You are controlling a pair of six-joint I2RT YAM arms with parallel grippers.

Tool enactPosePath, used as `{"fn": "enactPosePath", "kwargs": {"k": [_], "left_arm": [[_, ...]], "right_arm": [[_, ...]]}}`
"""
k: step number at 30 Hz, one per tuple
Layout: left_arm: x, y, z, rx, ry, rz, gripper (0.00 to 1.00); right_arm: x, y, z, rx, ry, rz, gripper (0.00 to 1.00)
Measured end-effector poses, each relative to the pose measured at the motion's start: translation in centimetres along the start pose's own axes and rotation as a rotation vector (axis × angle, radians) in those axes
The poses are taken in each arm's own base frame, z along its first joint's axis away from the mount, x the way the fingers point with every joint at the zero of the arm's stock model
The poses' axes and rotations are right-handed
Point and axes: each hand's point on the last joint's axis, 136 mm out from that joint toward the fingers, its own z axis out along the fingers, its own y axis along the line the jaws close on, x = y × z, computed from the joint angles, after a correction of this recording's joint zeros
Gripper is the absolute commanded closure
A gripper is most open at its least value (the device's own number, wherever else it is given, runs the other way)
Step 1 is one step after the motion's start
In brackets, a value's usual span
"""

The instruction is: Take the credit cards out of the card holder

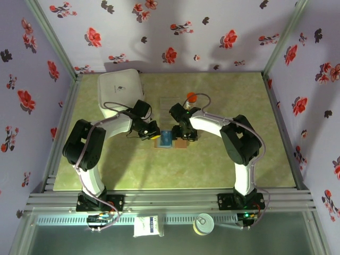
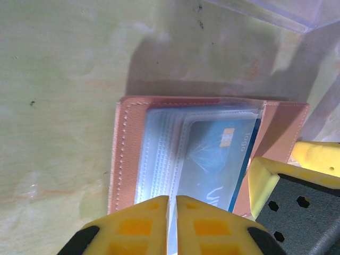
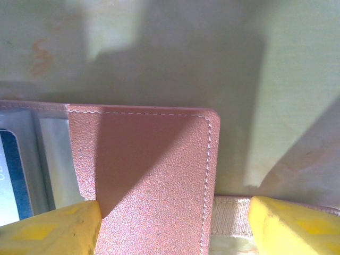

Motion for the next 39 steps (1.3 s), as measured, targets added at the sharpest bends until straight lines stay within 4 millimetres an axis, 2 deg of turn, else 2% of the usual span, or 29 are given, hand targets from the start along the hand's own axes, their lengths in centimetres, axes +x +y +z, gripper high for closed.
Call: {"fn": "enactPosePath", "kwargs": {"k": [7,20,30,39], "left_arm": [[0.0,0.0,0.0,0.000,0.000,0.000,0.89],[0.0,0.0,0.0,0.000,0.000,0.000,0.90],[0.0,0.0,0.0,0.000,0.000,0.000,0.90],[0.0,0.0,0.0,0.000,0.000,0.000,0.90]], "right_arm": [[0.2,-0.8,-0.2,0.042,0.009,-0.007,0.24],[0.3,-1.9,-0.7,0.100,0.007,-0.017,0.09],[0.5,-1.6,0.1,0.060,0.013,0.000,0.11],[0.5,-1.5,0.0,0.027,0.004,0.013,0.15]]}}
